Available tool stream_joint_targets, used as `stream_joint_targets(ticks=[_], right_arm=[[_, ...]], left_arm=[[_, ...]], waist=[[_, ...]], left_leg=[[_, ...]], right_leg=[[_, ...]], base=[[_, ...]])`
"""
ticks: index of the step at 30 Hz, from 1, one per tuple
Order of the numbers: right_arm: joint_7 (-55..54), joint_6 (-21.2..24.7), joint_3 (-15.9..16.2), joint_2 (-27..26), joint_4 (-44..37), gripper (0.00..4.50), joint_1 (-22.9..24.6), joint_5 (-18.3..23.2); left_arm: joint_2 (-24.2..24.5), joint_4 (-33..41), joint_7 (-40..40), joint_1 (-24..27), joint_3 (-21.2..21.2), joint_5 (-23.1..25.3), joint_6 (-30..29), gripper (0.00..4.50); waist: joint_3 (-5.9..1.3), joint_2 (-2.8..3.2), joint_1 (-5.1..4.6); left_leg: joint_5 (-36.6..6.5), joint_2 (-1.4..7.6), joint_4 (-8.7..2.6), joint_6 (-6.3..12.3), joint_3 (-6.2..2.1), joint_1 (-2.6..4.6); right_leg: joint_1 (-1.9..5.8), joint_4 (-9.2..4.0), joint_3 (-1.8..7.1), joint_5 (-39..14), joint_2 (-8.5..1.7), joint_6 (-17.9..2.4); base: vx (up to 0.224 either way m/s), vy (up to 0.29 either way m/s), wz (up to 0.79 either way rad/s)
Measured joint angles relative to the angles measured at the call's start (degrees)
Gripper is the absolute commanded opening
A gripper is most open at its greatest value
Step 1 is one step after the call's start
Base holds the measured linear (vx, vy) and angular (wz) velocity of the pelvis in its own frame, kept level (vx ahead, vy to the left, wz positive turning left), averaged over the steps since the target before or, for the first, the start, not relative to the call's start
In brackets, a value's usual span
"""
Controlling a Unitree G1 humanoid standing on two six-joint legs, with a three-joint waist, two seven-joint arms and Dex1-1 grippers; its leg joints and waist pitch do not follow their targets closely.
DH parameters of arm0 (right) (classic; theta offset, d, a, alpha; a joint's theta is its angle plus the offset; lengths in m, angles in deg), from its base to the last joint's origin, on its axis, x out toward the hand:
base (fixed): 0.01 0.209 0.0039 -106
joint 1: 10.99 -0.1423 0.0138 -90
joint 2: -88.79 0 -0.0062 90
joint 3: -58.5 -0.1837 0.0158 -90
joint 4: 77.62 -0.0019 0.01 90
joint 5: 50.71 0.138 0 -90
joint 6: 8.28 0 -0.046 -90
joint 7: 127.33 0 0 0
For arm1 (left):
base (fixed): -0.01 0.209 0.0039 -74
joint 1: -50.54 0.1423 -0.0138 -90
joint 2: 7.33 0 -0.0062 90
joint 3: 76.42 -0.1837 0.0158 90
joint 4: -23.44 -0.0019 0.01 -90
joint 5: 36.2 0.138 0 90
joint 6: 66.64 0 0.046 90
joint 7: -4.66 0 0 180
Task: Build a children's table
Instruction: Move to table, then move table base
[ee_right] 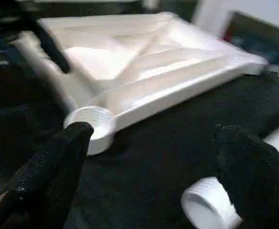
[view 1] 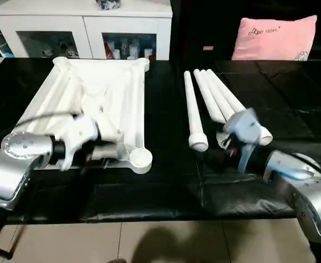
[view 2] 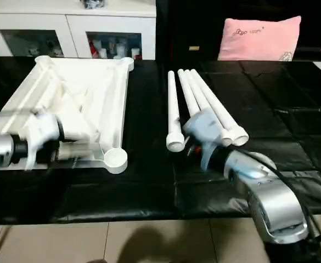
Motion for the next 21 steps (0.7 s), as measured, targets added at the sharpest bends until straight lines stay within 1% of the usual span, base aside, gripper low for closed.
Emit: stream_joint_targets(ticks=[3, 6, 10, 12, 14, 17, 18, 19, 20, 21], right_arm=[[1.5, 0.2, 0.9, 0.1, -0.4, 4.50, 0.1, 0.8], [2.5, 1.2, 1.5, 0.5, -0.9, 4.50, 0.4, 1.9], [4.0, 2.1, 2.6, 2.3, -2.5, 4.50, 1.8, 2.3], [4.9, 2.7, 3.3, 3.1, -2.7, 4.50, 2.5, 2.6], [5.7, 4.2, 4.3, 4.5, -2.9, 4.50, 3.3, 3.1], [5.9, 5.4, 4.6, 4.6, -2.9, 4.50, 3.9, 3.4], [5.8, 5.8, 4.6, 4.7, -2.9, 4.50, 3.8, 3.4], [5.8, 6.1, 4.6, 4.7, -2.9, 4.50, 3.8, 3.4], [5.7, 6.1, 4.7, 4.8, -2.9, 4.50, 3.8, 3.4], [5.7, 6.2, 4.7, 4.9, -3.0, 4.50, 3.9, 3.4]], left_arm=[[-0.6, -4.7, 1.0, -2.8, -2.0, 2.6, 3.3, 2.31], [-1.0, -9.1, 2.3, -4.6, -3.7, 4.5, 6.6, 2.31], [-3.3, -16.1, 2.8, -8.4, -5.3, 6.1, 10.4, 2.31], [-3.6, -18.4, 3.3, -9.8, -5.7, 6.8, 11.8, 2.31], [-4.0, -21.9, 4.0, -11.8, -6.2, 7.7, 13.5, 1.95], [-5.1, -25.2, 4.4, -12.7, -7.3, 9.0, 15.1, 1.92], [-5.4, -26.1, 4.8, -12.9, -7.8, 9.3, 15.5, 1.69], [-5.8, -26.9, 5.2, -12.9, -8.1, 9.4, 15.8, 1.69], [-5.9, -27.5, 5.3, -13.0, -8.2, 9.6, 16.1, 1.53], [-6.1, -28.6, 5.3, -13.3, -8.3, 9.8, 16.7, 1.53]], waist=[[0.00, 0.00, 0.49], [0.00, 0.00, 0.58], [0.00, 0.01, 1.06], [-0.02, 0.05, 1.33], [-0.03, 0.06, 1.50], [-0.07, 0.21, 1.71], [-0.08, 0.23, 1.85], [-0.07, 0.24, 1.96], [-0.07, 0.23, 1.99], [-0.07, 0.25, 2.02]], left_leg=[[0.0, 0.02, 0.00, 0.00, 0.07, 0.00], [0.0, 0.04, 0.01, 0.00, 0.10, -0.01], [0.0, 0.08, 0.00, -0.02, 0.12, -0.01], [0.0, 0.09, 0.00, -0.03, 0.13, 0.00], [0.0, 0.10, 0.00, -0.03, 0.14, 0.01], [0.0, 0.10, 0.00, -0.03, 0.14, 0.00], [0.0, 0.11, 0.00, -0.03, 0.14, 0.00], [0.0, 0.12, 0.00, -0.04, 0.14, 0.00], [0.0, 0.12, 0.00, -0.04, 0.15, 0.00], [0.0, 0.12, 0.00, -0.05, 0.15, 0.00]], right_leg=[[0.00, -0.02, 0.00, 0.0, 0.00, 0.0], [0.00, -0.03, 0.01, 0.0, -0.01, 0.0], [0.01, -0.04, -0.01, 0.0, 0.00, 0.0], [0.01, -0.05, -0.01, 0.0, 0.01, 0.0], [0.01, -0.06, -0.01, 0.0, 0.01, 0.0], [0.01, -0.06, -0.01, 0.0, 0.01, 0.0], [0.01, -0.06, -0.01, 0.0, 0.01, 0.0], [0.01, -0.06, -0.01, 0.0, 0.01, 0.0], [0.01, -0.06, -0.01, 0.0, 0.01, 0.0], [0.01, -0.06, -0.02, 0.0, 0.01, 0.0]], base=[[0.000, 0.000, 0.00], [0.000, 0.000, 0.00], [0.000, 0.000, 0.00], [0.000, 0.000, 0.00], [0.000, 0.000, 0.00], [0.000, 0.000, 0.00], [0.000, 0.000, 0.00], [0.000, 0.000, 0.00], [0.000, 0.000, 0.00], [0.000, 0.000, 0.00]])
